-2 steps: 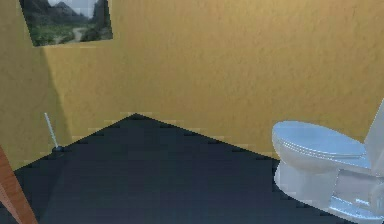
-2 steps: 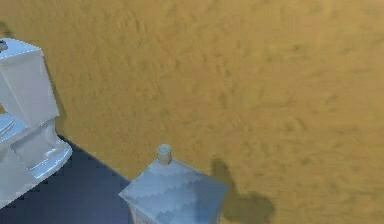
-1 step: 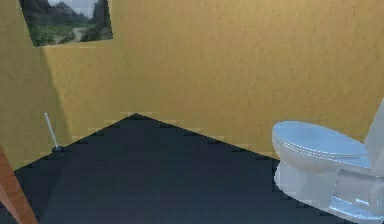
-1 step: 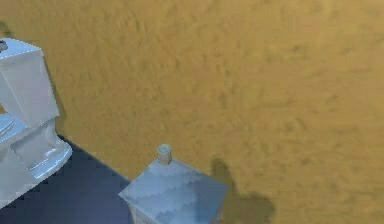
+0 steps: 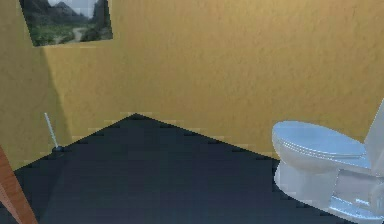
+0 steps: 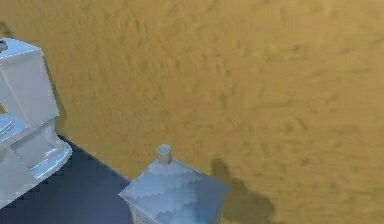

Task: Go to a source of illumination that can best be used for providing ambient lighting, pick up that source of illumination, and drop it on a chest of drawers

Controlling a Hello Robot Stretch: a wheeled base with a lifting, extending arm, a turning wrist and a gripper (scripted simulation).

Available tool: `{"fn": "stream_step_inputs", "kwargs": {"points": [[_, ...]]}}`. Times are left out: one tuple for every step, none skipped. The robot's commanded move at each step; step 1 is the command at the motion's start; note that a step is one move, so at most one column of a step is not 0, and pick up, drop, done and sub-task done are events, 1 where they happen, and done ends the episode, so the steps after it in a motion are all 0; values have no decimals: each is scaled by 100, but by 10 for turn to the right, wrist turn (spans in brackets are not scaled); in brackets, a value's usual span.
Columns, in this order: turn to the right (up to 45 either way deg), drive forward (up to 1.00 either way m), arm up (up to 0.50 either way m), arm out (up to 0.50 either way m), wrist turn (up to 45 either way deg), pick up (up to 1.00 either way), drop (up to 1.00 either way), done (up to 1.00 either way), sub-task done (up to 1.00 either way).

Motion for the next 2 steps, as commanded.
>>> {"fn": "stream_step_inputs", "kwargs": {"points": [[0, 0, 0, 48, 0, 0, 0, 0, 0], [0, 0, 0, 0, 450, 0, 0, 0, 0]]}}
